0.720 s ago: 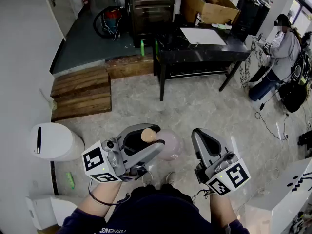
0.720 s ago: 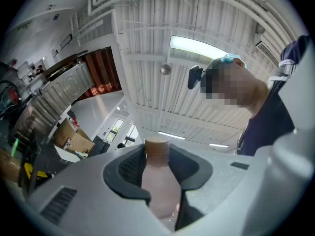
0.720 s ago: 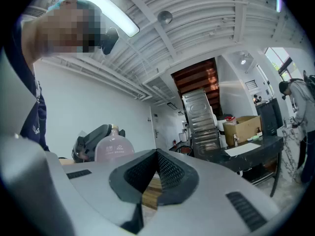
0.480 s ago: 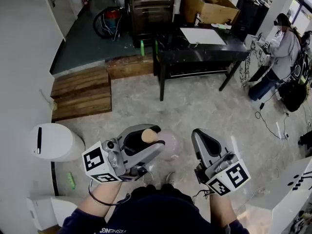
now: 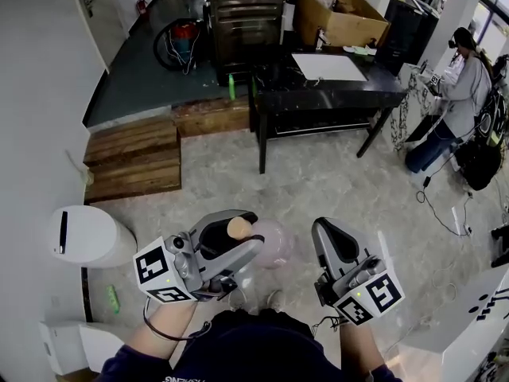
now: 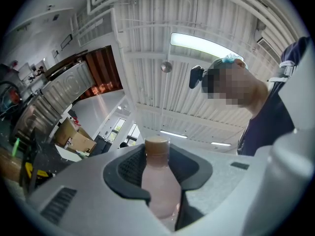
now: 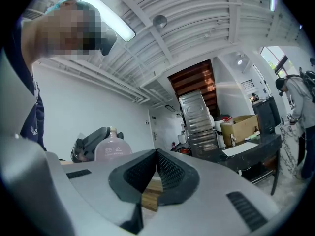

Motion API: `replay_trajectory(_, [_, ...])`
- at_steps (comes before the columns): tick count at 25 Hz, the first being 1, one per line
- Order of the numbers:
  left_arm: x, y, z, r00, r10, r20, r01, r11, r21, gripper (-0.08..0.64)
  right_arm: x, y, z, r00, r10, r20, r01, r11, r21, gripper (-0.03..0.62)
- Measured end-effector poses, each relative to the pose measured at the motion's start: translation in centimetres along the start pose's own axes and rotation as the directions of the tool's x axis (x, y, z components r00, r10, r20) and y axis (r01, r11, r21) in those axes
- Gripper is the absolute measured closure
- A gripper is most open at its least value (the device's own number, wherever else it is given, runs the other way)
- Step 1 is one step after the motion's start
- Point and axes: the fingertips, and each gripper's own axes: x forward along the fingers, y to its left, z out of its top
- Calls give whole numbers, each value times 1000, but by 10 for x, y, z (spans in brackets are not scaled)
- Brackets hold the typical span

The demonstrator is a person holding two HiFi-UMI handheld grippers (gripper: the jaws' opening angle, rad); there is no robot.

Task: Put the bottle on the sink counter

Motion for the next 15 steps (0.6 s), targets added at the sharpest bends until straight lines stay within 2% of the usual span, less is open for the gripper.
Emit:
replay_trajectory(9, [50, 4, -22, 999, 34, 33, -34, 999, 7, 422, -25, -58, 11, 999, 46, 3, -46, 999, 20, 568])
replay_trajectory(15, [76, 8, -46, 999, 37, 22, -37, 999, -5, 422, -36, -87, 8, 999, 51, -6, -51, 998, 31, 568])
